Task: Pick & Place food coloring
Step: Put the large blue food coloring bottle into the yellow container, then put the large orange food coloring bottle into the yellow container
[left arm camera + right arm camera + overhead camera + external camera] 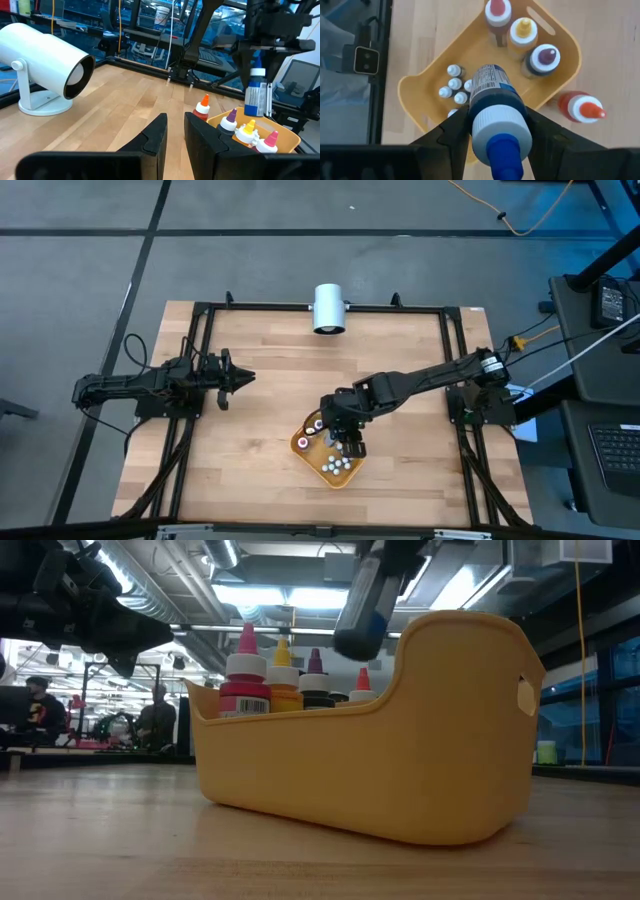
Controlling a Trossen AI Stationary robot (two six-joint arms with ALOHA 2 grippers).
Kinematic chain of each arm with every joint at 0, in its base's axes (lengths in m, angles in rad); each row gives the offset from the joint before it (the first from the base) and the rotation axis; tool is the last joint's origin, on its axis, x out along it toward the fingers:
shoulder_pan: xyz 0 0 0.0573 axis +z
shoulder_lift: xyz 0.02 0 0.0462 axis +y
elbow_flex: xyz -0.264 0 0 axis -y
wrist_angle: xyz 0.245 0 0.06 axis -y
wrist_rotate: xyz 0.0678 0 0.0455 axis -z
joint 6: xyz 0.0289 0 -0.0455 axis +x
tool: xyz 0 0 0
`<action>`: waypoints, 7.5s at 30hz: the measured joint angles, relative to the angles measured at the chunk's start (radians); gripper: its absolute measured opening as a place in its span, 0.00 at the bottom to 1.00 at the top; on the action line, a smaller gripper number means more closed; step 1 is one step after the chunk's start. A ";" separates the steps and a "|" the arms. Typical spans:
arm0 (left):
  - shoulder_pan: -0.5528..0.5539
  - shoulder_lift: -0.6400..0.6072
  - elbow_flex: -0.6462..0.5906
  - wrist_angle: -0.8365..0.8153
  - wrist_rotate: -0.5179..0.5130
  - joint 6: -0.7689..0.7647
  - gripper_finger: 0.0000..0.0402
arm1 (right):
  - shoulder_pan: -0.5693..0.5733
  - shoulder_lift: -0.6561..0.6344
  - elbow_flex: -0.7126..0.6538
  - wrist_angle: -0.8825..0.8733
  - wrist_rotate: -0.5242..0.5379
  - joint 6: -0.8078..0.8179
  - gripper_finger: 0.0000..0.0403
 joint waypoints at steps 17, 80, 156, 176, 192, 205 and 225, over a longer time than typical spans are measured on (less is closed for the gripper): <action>0.000 0.000 0.000 0.000 0.000 0.000 0.15 | -0.024 0.026 -0.089 0.145 0.008 0.029 0.40; 0.000 0.000 0.000 0.000 0.000 0.000 0.15 | -0.035 0.180 -0.052 0.088 0.028 0.129 0.54; 0.000 0.000 0.000 0.000 0.000 0.000 0.16 | -0.274 -0.068 -0.293 0.210 -0.119 -0.793 0.69; 0.000 0.000 0.000 0.000 0.000 0.000 0.17 | -0.254 0.036 -0.294 0.240 -0.130 -0.816 0.69; 0.000 0.000 0.000 0.008 0.000 0.000 0.16 | -0.264 0.072 -0.293 0.265 -0.076 -0.810 0.64; 0.000 0.000 0.000 0.008 0.000 0.000 0.17 | -0.264 0.072 -0.293 0.248 -0.077 -0.810 0.24; 0.000 0.000 0.000 0.007 0.000 0.000 0.16 | -0.258 0.072 -0.293 0.252 -0.079 -0.826 0.54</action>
